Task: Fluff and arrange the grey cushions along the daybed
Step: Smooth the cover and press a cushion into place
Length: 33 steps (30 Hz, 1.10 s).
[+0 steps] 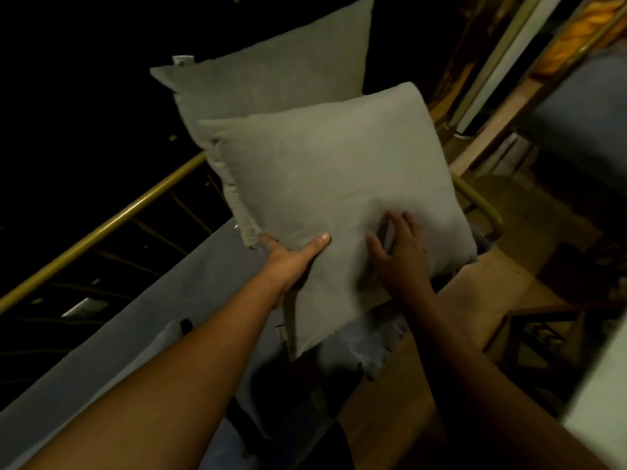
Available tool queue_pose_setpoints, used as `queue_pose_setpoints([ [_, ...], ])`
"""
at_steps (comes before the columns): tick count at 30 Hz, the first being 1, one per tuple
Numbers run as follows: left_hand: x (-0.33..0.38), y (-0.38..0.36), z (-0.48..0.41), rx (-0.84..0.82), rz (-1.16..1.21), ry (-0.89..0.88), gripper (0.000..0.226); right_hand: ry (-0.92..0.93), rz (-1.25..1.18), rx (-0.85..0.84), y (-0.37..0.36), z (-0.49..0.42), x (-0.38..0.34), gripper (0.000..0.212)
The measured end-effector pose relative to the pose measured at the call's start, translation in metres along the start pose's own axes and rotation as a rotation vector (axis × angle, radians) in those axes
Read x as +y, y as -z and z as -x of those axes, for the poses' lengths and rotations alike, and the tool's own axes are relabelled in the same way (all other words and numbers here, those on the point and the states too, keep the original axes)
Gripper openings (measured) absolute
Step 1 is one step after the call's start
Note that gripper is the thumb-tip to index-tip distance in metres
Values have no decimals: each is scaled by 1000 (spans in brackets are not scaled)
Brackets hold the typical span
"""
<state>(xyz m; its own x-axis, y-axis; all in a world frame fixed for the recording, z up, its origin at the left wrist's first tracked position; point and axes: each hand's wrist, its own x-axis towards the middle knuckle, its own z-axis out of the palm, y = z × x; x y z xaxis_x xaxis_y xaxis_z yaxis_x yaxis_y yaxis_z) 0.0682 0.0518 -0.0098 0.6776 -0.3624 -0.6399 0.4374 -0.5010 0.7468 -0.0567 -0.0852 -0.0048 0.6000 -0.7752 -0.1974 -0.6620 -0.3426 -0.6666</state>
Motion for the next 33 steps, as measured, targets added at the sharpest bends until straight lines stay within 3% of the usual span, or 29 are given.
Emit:
queue_pose_setpoints([
  [3, -8, -4, -15, 178, 57, 28, 116, -38, 19, 21, 14, -18, 15, 64],
  [6, -32, 18, -29, 241, -13, 74, 125, -20, 10, 46, 26, -31, 23, 71],
  [7, -39, 25, -32, 237, -37, 95, 122, -16, 13, 46, 29, -36, 24, 75],
  [11, -42, 27, -22, 231, -25, 147, 79, -69, -26, 32, 39, -61, 20, 94],
  [16, -52, 31, -18, 129, 206, 177, 59, -214, -198, 10, 44, -77, 20, 106],
  [20, -48, 35, -9, 62, 377, 143, 56, -189, -203, 76, 41, -61, 21, 88],
  [24, -47, 37, 0, 151, 395, -10, 49, -167, -173, 93, 49, -57, 32, 24],
  [25, -45, 36, 5, 171, 395, -39, 44, -155, -171, 114, 54, -55, 33, 17],
  [29, -35, 41, 24, 214, 459, -90, 34, -31, -113, 267, 70, -34, 19, 21],
  [33, -27, 76, 52, 239, 494, -120, 39, 64, -199, 353, 68, 2, -8, 19],
])
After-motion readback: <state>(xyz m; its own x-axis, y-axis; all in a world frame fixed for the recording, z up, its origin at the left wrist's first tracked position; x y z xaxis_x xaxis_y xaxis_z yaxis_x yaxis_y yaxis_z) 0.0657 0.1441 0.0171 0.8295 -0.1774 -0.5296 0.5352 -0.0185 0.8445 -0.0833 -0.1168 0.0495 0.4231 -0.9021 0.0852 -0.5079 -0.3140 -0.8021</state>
